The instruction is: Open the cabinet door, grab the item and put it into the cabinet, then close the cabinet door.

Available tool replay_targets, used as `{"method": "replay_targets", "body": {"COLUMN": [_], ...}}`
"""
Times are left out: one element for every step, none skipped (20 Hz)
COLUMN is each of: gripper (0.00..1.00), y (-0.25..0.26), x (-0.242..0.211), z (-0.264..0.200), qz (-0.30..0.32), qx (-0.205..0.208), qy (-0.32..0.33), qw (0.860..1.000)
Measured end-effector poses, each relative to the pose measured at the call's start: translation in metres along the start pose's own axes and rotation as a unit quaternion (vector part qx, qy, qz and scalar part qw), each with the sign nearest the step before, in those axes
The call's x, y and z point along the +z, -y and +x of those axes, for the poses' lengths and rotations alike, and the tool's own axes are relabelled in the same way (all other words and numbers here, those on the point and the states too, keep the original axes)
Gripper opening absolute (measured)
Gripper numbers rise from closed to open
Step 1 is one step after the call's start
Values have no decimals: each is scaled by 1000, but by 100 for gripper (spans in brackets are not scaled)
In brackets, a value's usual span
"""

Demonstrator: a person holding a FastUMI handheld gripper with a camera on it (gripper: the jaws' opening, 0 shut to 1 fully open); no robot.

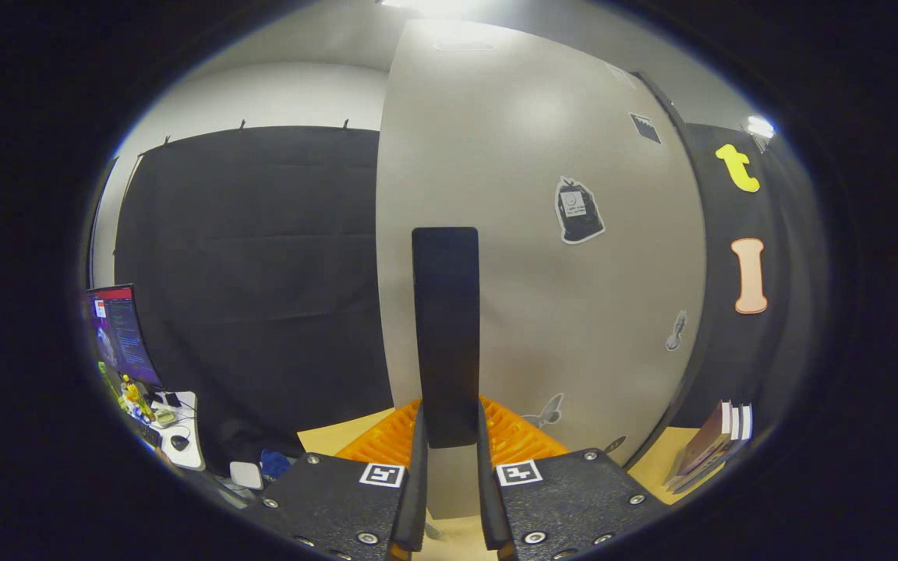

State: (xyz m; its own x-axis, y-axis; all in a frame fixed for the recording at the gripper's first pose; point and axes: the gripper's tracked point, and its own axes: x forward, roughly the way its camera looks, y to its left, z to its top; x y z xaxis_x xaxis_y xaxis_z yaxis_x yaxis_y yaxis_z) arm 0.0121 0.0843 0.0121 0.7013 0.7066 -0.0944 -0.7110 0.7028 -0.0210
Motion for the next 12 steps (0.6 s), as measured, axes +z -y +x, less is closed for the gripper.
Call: {"method": "replay_targets", "body": {"gripper": [29, 29, 29, 31, 31, 31, 31, 31, 32, 31, 31, 31], "y": [0, 1, 3, 5, 6, 7, 8, 9, 11, 13, 15, 17], "x": [0, 1, 0, 0, -1, 0, -1, -1, -1, -1, -2, -2], "z": [0, -3, -9, -13, -17, -21, -23, -24, -24, -26, -26, -27], "qz": [-1, -1, -4, -7, -10, -10, -10, -11, -12, -13, -13, -13], "qx": [0, -1, -3, -4, -6, -9, -12, -17, -24, -32, -40, -51], "qy": [0, 0, 0, 0, -1, -1, 0, 0, 0, 1, 1, 2], "qw": [1000, 1000, 1000, 1000, 1000, 1000, 1000, 1000, 1000, 999, 999, 999]}}
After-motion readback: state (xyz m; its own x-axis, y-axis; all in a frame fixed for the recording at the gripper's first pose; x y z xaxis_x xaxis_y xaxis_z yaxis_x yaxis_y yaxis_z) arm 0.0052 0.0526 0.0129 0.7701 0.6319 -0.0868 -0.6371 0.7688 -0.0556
